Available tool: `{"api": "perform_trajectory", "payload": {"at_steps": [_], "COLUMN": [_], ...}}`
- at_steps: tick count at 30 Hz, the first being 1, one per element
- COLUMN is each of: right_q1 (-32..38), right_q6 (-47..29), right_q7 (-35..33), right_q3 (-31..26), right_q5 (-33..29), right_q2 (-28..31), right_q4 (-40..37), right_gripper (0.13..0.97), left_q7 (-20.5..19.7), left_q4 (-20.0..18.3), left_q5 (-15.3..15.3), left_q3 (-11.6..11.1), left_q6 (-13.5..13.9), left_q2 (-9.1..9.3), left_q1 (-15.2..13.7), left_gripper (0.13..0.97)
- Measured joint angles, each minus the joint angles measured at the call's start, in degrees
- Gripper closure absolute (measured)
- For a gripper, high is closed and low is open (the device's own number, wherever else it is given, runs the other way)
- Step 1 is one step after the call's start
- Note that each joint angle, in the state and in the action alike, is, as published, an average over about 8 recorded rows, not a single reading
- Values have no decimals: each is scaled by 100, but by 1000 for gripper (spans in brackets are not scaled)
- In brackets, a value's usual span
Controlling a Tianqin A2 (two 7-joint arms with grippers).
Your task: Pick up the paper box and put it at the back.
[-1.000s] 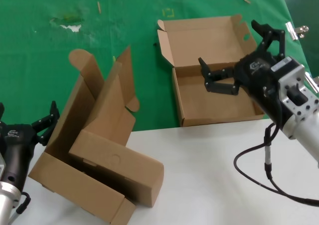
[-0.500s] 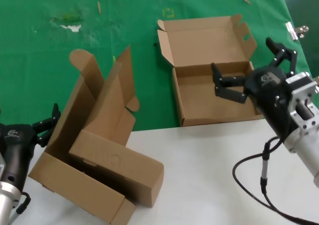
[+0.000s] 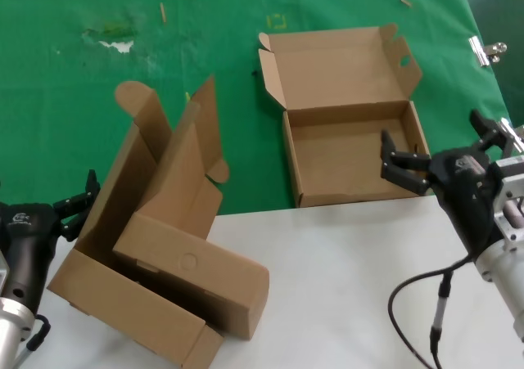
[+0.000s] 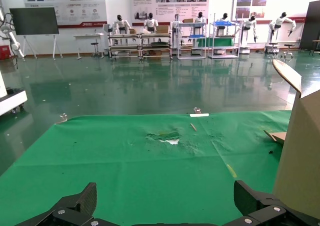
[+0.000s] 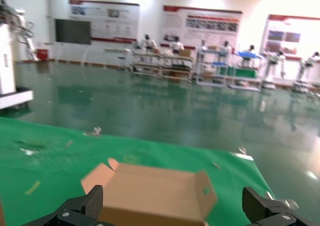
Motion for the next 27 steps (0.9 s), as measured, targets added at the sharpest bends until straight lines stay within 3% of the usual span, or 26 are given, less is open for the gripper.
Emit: {"api": "perform_trajectory", "payload": {"at_steps": [7,27], "right_q1": [-101,-107], "right_q6": [286,302], "right_q7": [-212,-223], "right_q3": [-42,-44], "right_q5": [402,425], "right_q2": [15,16], "right_q4": [-136,-144], "right_gripper": [129,129], "left_q7": [0,0], "left_q4": [0,0], "left_q5": [0,-1], "left_q3": [0,0], "left_q6": [0,0], "left_q2": [0,0], "left_q1": [0,0], "left_gripper": [132,132]}}
